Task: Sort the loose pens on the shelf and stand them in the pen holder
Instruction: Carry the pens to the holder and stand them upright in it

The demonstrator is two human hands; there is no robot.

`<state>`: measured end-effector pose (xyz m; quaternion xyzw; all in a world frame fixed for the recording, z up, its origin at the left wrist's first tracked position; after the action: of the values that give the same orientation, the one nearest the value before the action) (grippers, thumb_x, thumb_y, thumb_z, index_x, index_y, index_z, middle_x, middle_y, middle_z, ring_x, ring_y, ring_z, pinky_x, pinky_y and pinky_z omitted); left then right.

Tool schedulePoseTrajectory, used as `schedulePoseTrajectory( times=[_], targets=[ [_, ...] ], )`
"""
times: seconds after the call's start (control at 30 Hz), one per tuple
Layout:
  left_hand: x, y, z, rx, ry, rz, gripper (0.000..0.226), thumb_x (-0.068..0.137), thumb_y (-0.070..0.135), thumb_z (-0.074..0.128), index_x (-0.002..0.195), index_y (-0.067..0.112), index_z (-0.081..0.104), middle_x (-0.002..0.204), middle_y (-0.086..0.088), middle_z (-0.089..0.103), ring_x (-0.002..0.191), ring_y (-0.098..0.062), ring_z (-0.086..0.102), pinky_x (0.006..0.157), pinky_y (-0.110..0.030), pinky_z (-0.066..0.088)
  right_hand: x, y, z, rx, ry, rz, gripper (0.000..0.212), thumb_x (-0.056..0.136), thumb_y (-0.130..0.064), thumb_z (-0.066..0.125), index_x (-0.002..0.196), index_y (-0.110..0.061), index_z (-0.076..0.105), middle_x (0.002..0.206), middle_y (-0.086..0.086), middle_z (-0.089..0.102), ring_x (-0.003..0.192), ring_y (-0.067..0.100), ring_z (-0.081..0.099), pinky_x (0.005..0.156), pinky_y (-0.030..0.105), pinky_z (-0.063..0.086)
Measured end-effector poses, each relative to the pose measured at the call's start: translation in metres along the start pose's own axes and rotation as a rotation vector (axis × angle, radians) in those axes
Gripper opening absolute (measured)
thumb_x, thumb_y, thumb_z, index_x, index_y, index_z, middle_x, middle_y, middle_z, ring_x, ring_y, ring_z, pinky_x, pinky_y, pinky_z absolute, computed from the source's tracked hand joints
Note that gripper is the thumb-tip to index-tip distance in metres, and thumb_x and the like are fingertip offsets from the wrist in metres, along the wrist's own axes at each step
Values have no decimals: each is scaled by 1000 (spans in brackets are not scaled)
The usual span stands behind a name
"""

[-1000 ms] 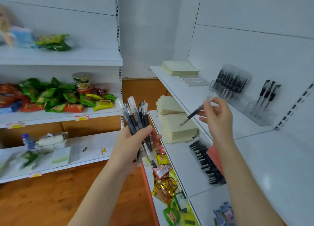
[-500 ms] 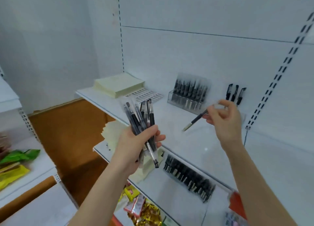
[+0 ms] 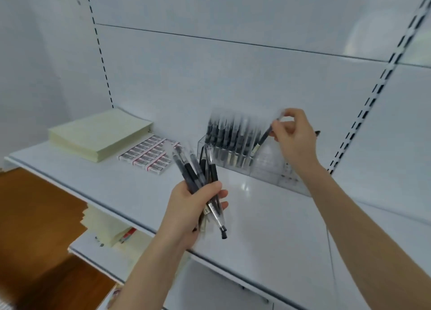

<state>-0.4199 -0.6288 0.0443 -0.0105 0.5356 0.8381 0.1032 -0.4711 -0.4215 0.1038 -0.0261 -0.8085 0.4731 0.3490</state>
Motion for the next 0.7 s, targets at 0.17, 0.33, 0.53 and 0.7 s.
schedulePoseTrajectory(
  times=[0.17, 0.33, 0.53, 0.7],
  targets=[
    [23, 6, 0, -2, -39, 21, 7, 81, -1, 62, 84, 4, 60, 72, -8, 65, 63, -15, 69, 59, -29, 59, 9, 11, 16, -126, -152, 34, 11, 92, -16, 51, 102, -19, 47, 82, 3, 65, 86, 25, 65, 81, 39, 51],
    [45, 12, 3, -36, -108, 6, 11, 80, -2, 63, 84, 8, 60, 65, -3, 68, 67, -18, 71, 64, -29, 59, 16, 24, 27, -248, -177, 98, 8, 92, -20, 51, 97, -18, 46, 89, 13, 66, 85, 30, 66, 79, 40, 53],
    [69, 20, 2, 13, -214, -26, 11, 80, 0, 66, 87, 5, 60, 73, -8, 69, 71, -20, 72, 70, -33, 58, 18, 24, 38, -337, -173, 208, 10, 92, -20, 53, 97, -13, 48, 87, 10, 64, 82, 28, 66, 80, 41, 54],
    [84, 25, -5, 20, -316, -54, 11, 80, 1, 66, 88, 5, 60, 67, -4, 71, 70, -19, 72, 67, -30, 59, 7, 12, 34, -328, -53, 310, 22, 88, -25, 59, 107, -13, 54, 88, 8, 69, 79, 18, 66, 82, 37, 52]
  ],
)
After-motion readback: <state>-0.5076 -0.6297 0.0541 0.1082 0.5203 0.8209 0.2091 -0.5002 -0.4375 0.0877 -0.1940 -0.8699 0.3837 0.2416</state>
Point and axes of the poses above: each hand's wrist, its own x-axis towards the middle knuckle, its own z-axis out of the palm, y = z × x, the point moved 2 cm from there along x, towards the middle knuckle
